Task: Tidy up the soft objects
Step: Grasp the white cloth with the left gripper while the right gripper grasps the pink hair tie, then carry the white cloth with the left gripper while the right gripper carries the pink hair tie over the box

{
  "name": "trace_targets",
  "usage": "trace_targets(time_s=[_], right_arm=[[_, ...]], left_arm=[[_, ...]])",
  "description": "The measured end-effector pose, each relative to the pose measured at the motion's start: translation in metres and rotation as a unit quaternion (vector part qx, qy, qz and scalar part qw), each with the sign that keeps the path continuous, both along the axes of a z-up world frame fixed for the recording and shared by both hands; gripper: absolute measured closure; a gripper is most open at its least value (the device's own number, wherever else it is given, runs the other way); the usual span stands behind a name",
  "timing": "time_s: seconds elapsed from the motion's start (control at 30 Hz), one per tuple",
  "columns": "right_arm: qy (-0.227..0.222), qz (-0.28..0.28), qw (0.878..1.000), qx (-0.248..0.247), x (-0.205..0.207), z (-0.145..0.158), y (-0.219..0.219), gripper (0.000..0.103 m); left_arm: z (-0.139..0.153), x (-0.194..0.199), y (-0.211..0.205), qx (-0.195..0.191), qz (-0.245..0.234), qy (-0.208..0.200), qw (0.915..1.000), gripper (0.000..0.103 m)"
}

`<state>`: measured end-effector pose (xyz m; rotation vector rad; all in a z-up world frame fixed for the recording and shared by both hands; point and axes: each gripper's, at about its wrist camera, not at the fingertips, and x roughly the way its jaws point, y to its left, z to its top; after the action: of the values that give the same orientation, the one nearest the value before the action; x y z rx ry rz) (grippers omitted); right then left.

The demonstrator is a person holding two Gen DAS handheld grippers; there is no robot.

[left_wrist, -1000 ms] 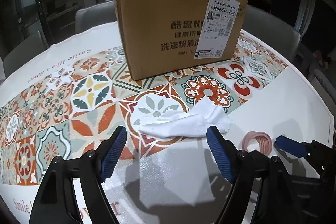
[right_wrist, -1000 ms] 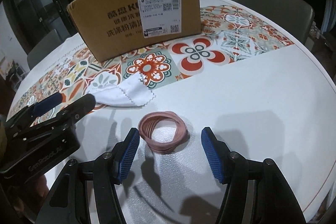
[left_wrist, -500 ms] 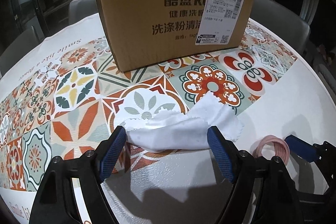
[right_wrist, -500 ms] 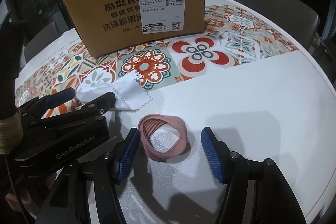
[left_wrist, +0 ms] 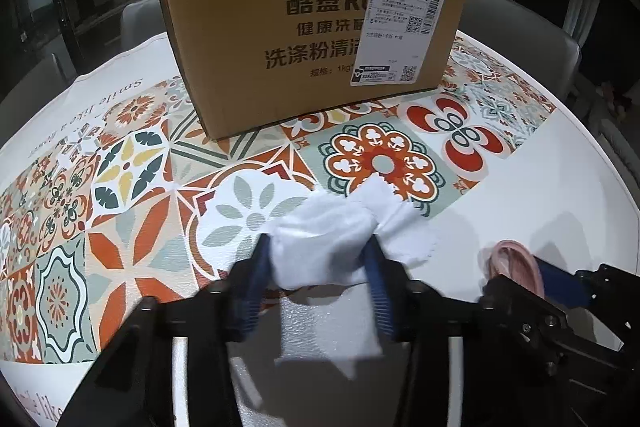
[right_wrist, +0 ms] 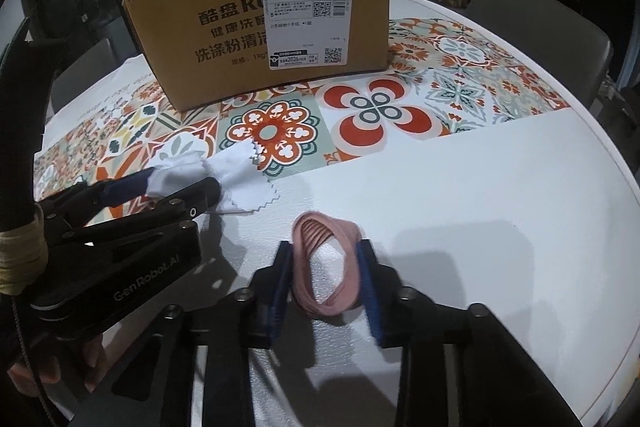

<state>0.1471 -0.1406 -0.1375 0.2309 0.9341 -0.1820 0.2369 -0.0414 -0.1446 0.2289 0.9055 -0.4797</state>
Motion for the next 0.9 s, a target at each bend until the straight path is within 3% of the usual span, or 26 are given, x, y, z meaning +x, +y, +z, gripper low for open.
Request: trace_targets(time_s=[0.13,0.3,0.57,0.9], right_arm=[[0.001,0.010,1.000,0.017,0.000,0.000,-0.002,0.082],[0.000,0.022,0.999,0.031,-0.001,0.001,-0.004,0.085],[-0.019,0.039,0.998,0.038,-0.006,0.011,-0.003,0.086],[-0.048,0.052,0.997,0.035,-0.018,0.031,-0.003,0.086]], left_arm=[[0.002,-0.003,-0.002,0.000,-0.001,0.005,1.0000,0.086],[0.003,-0.007,-0.001,-0.009,-0.004,0.016,0.9998,0.093],[0.013,-0.023,0.008,-0.039,0.018,0.030,0.9986,0.093],[0.041,-0.046,0.021,-0.054,0.048,-0.002,0.9974,0.093]])
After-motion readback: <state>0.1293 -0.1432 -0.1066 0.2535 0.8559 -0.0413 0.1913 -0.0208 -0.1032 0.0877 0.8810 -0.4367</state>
